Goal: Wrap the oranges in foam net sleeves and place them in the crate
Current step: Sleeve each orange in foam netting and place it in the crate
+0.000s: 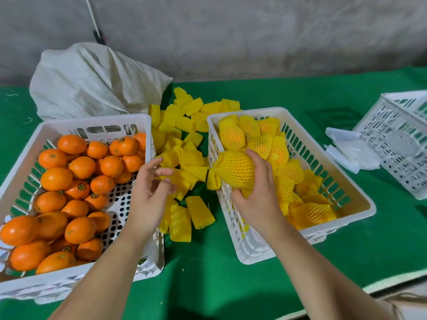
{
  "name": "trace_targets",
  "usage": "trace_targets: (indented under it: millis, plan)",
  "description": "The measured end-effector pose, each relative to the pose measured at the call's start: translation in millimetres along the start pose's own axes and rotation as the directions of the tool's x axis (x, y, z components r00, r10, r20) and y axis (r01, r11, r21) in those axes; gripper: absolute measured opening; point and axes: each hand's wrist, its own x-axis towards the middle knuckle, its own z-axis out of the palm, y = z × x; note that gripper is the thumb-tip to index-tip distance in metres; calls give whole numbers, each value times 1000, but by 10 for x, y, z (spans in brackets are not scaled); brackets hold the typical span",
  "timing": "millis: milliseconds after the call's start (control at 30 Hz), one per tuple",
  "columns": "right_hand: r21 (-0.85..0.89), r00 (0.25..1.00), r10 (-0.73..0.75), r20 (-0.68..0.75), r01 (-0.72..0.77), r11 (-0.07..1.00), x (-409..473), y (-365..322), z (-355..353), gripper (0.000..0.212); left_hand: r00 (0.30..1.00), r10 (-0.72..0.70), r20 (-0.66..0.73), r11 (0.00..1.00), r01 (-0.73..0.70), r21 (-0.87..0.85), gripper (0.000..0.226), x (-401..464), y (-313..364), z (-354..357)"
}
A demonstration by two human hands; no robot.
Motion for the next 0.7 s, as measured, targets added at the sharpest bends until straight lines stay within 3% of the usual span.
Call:
trace_targets:
  millis: [100, 200, 367, 433, 500, 567, 633, 700]
  plan:
    - [-200, 995, 102, 7, -99, 975, -269, 225, -489, 71, 1000, -14, -18, 1000, 14, 3, 38, 9, 42, 20]
    - [-184, 998, 57, -41, -64, 981, -417, 308, -728, 44, 1000, -27, 0, 999, 27, 26, 33, 36, 67, 43]
    - [-232, 984, 144, -102, -165, 959, -348, 265, -538, 33, 999, -49, -9, 998, 49, 43, 30, 18, 115, 67]
    - [-384, 997, 15, -71, -41, 922, -318, 164, -341, 29, 998, -58, -26, 998, 58, 16, 27, 12, 118, 53]
    - [-470, 980, -197, 17, 182, 864, -320, 56, -75, 25, 994, -84, -64, 996, 82, -35, 20, 28, 108, 33]
    - [-436, 934, -299, 197, 357, 826, -338, -52, 232, 27, 987, -119, -105, 989, 109, -97, 17, 69, 103, 20]
    - [-417, 837, -234, 495, 465, 781, -352, -68, 579, 32, 980, -154, -128, 977, 133, -164, 16, 108, 105, 16]
    - [-483, 684, 28, 729, 485, 729, -297, -46, 854, 36, 971, -185, -149, 963, 149, -224, 17, 136, 97, 16]
